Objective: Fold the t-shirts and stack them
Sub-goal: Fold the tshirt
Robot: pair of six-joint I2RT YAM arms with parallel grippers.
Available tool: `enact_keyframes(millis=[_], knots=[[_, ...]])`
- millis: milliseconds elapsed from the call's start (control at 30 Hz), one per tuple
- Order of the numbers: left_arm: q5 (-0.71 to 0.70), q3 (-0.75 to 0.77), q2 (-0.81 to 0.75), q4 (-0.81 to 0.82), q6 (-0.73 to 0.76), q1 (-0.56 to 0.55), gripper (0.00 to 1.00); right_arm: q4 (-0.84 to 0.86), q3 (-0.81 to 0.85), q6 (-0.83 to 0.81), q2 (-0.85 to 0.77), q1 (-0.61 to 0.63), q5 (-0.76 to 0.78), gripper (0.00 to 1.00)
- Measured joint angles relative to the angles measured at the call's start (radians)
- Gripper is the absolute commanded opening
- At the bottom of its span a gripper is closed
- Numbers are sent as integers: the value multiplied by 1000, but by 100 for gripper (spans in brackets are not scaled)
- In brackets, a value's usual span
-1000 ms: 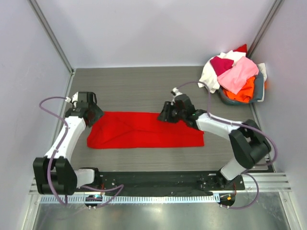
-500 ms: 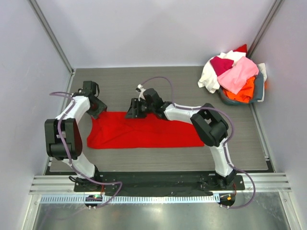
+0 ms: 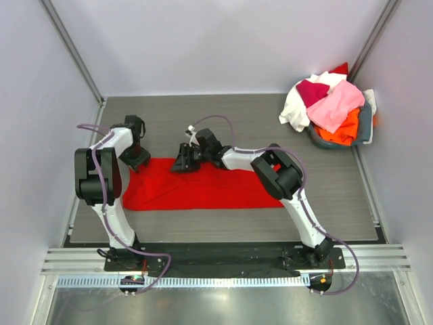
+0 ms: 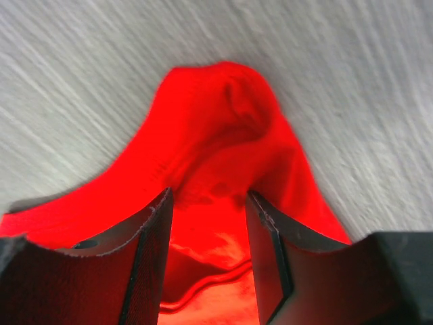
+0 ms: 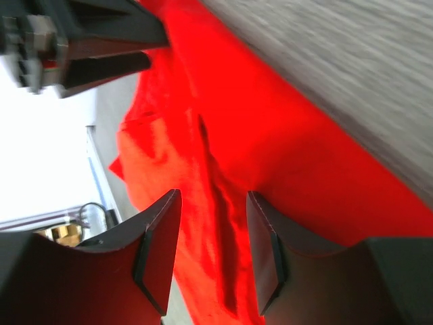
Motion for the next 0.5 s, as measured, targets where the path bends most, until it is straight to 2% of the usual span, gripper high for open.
enact_keyframes(millis=[200,500], knots=[[-23,12,17,-26,0,0,48,51,-8,19,0,10,-49,48],[-45,53,45,-64,2,-1,48,25,-7,-30,0,15,-76,49]])
